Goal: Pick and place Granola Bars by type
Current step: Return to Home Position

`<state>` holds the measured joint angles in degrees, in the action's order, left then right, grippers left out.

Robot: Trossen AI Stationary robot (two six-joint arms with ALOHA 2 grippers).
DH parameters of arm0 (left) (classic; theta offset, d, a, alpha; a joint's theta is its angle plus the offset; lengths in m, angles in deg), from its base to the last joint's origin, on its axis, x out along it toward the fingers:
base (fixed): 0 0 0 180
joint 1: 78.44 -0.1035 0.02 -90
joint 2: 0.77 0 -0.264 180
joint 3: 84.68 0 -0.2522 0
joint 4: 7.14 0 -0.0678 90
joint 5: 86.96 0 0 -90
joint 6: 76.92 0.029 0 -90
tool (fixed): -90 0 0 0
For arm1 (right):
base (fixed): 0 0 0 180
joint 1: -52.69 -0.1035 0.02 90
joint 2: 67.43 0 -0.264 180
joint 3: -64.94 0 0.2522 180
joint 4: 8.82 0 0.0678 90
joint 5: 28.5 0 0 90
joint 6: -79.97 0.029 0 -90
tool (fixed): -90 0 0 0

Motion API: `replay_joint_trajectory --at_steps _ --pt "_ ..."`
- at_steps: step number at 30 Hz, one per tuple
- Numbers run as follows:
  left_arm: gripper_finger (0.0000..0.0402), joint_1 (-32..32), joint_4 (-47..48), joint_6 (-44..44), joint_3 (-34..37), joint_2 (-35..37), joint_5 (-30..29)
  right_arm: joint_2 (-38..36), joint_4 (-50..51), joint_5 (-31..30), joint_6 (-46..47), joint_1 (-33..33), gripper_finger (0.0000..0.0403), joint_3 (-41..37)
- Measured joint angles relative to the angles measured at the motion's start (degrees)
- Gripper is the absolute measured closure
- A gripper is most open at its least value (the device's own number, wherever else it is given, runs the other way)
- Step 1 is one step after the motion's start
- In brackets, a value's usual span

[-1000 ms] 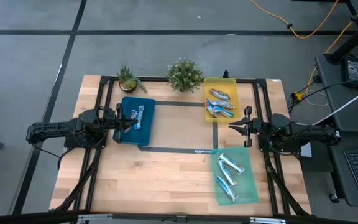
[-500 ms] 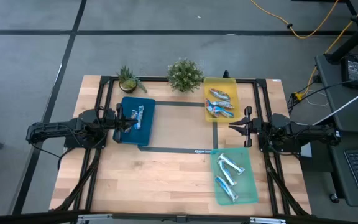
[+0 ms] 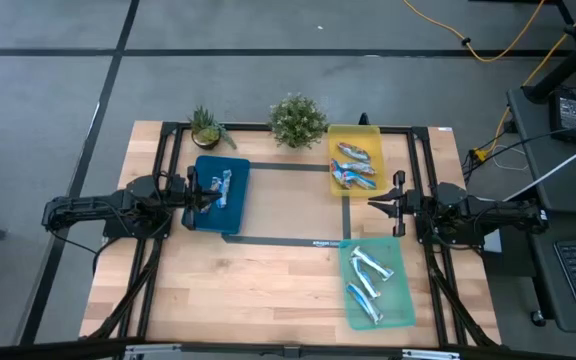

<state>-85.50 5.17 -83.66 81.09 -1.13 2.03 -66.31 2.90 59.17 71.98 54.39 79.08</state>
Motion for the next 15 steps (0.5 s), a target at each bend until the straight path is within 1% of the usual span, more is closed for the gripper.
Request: replay_joint_trajectory --at_steps 15 --pt "0.0391 0.0 0.0 0.0 0.0 0.0 0.0 0.0 0.0 0.0 0.0 0.0 0.0357 0.0"
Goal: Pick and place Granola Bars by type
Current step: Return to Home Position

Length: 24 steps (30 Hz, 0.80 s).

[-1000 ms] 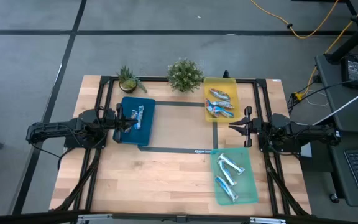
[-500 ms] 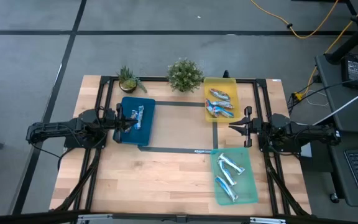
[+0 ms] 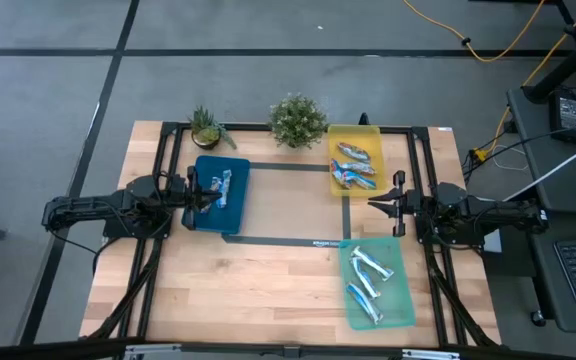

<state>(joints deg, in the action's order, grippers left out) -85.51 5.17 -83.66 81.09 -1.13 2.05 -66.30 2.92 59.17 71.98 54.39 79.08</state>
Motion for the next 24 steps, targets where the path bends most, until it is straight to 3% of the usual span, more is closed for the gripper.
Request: replay_joint_trajectory --at_steps 24 --pt "0.0389 0.0 0.0 0.0 0.0 0.0 0.0 0.0 0.0 0.0 0.0 0.0 0.0357 0.0"
